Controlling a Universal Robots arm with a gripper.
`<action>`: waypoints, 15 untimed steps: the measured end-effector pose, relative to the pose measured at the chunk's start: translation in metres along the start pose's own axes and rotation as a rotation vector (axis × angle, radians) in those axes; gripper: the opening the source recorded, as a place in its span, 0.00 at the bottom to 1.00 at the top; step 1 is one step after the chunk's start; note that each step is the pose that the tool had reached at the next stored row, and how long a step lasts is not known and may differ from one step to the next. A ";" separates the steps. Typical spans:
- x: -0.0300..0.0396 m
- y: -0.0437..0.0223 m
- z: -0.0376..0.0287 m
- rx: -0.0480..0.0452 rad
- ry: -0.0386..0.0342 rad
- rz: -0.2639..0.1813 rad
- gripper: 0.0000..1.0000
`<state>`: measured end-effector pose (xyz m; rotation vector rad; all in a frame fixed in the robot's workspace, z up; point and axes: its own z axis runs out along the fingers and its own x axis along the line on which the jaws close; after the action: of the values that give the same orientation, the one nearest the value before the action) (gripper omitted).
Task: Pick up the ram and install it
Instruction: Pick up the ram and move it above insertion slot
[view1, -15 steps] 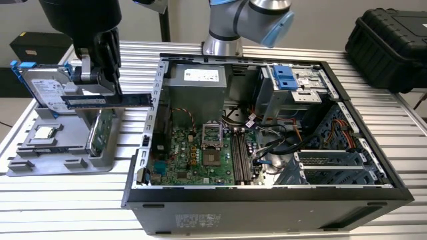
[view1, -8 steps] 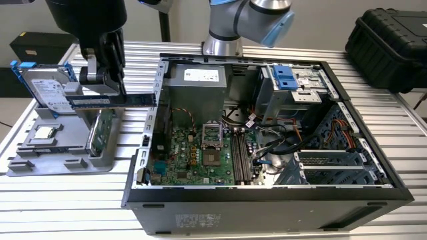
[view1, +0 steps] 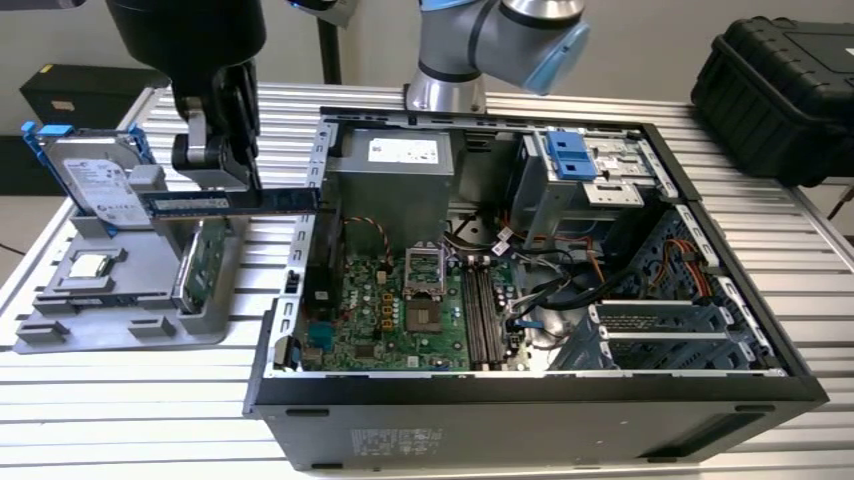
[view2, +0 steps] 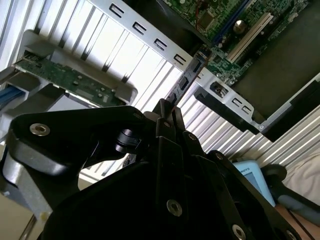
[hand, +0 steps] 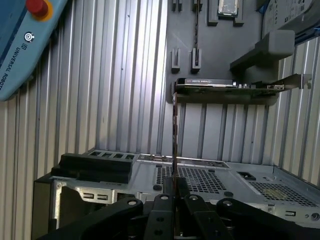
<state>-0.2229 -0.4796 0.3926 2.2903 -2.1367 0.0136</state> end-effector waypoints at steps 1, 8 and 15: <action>0.0001 -0.0008 0.0000 0.0000 0.0000 0.000 0.00; 0.0004 -0.0065 0.0001 0.0001 -0.0001 0.000 0.00; 0.0008 -0.0121 0.0000 0.0000 0.0000 0.000 0.00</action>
<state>-0.2108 -0.4796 0.3926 2.2902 -2.1367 0.0137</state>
